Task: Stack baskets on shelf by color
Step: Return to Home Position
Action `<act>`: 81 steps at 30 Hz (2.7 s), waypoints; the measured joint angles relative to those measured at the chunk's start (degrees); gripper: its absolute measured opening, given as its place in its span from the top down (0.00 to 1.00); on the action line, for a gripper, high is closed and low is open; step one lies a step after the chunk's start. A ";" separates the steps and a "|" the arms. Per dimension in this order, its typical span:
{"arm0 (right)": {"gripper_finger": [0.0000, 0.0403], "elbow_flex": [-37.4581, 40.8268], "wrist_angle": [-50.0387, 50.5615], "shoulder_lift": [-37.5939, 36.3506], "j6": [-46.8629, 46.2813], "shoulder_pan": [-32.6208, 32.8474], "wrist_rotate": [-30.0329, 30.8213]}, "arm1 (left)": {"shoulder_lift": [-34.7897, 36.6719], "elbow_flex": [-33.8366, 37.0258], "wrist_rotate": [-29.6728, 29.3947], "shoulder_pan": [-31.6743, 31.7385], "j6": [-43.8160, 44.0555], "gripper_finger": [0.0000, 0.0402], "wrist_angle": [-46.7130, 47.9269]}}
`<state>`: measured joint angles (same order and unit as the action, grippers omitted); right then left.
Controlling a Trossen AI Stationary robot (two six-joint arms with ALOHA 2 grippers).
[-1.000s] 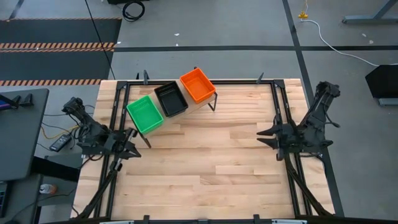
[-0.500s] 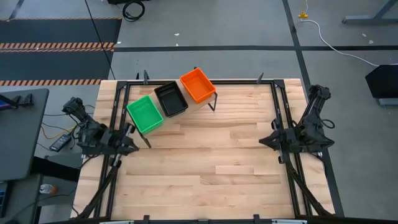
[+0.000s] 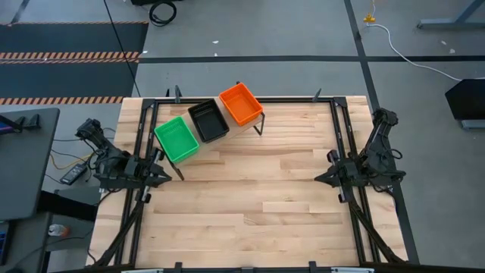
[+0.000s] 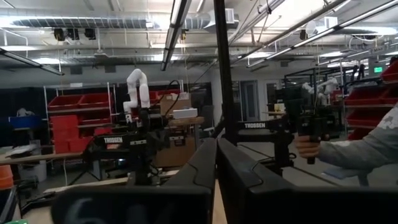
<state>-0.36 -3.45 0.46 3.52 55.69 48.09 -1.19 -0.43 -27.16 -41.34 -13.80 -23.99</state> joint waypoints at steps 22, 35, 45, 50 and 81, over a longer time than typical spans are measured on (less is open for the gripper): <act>0.99 -0.02 -0.80 -0.10 2.77 -7.89 -16.27 | 0.00 0.02 0.00 0.04 0.82 0.95 0.33; 0.99 -0.04 -0.76 0.98 3.83 -19.77 -16.35 | -0.04 0.02 0.00 2.50 2.62 0.93 1.82; 0.95 -0.07 -0.78 2.54 0.76 -23.51 -14.26 | -0.04 0.02 -0.29 6.82 4.61 0.92 4.19; 0.94 -0.07 -0.81 2.54 0.76 -23.63 -14.26 | -0.03 0.02 -1.33 7.17 4.61 0.92 4.20; 0.94 -0.07 -0.93 2.54 0.71 -23.63 -14.28 | -0.02 0.02 -1.31 7.15 4.21 0.94 4.19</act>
<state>-0.43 -4.38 3.01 4.23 32.05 33.80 -1.21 -0.40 -28.47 -34.20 -9.59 -19.80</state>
